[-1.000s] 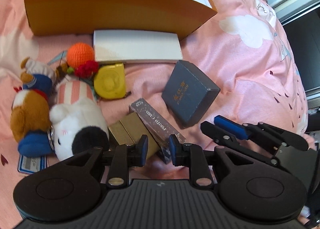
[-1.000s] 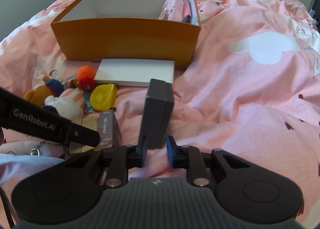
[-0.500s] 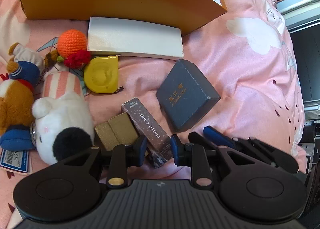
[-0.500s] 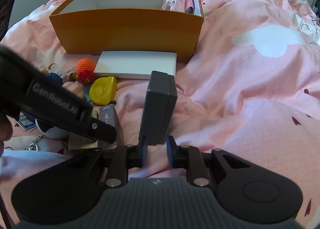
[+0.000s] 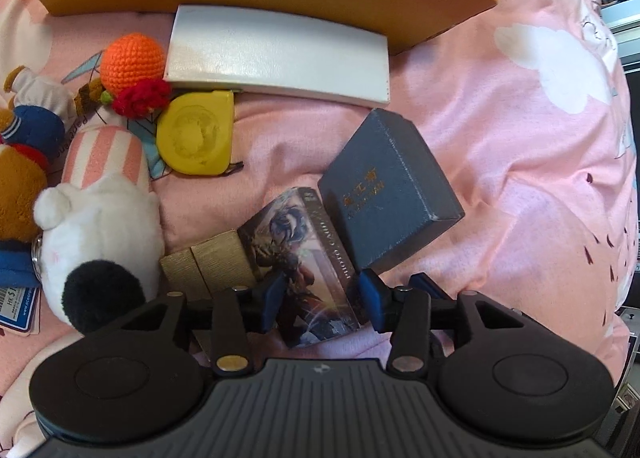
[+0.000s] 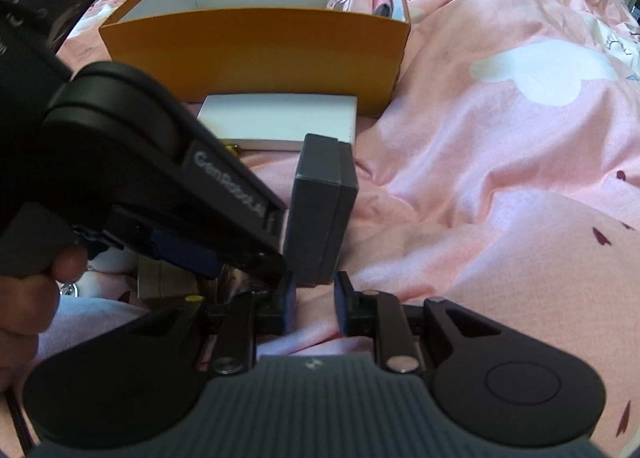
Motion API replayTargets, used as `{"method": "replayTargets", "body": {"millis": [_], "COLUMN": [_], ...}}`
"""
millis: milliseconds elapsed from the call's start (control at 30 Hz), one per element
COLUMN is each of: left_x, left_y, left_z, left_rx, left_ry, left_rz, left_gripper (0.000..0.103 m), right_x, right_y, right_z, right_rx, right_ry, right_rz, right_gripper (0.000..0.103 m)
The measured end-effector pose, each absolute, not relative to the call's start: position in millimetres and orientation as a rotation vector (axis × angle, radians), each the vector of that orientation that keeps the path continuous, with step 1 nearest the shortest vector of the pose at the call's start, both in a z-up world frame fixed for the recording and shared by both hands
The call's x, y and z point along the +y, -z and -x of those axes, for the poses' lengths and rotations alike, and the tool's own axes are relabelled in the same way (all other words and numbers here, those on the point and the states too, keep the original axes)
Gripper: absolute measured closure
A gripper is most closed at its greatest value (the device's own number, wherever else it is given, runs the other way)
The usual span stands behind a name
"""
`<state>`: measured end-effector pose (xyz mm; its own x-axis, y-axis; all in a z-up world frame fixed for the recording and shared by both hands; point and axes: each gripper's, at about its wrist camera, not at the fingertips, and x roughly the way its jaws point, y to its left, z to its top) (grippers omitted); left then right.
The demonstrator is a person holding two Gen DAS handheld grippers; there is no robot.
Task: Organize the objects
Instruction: 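Grasp the brown PHOTO CARD box with the left tool while the right tool holds the grey box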
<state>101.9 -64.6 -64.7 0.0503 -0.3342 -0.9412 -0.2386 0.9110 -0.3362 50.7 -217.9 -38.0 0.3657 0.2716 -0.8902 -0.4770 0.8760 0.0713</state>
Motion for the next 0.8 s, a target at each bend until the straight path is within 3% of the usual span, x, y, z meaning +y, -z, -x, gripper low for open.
{"method": "replayTargets", "body": {"millis": [100,367,467,800], "left_x": [-61,-64,-64,-54], "left_y": [64,56,56,43], "left_z": [-102,-99,-98,-91], "left_rx": [1.541,1.526,1.522,1.466], "left_ry": [0.078,0.086,0.098,0.133], "left_rz": [0.482,0.414,0.412,0.402], "left_gripper": [0.051,0.054,0.061,0.071], "right_x": [-219,-210,-210,-217], "right_y": [43,48,49,43], "right_z": [-53,-53,-54,-58], "right_rx": [1.126,1.171,1.175,1.163], "right_ry": [-0.512,-0.607,-0.607,-0.575], "right_rz": [0.186,0.167,0.169,0.175], "right_gripper": [0.087,0.088,0.088,0.087]}}
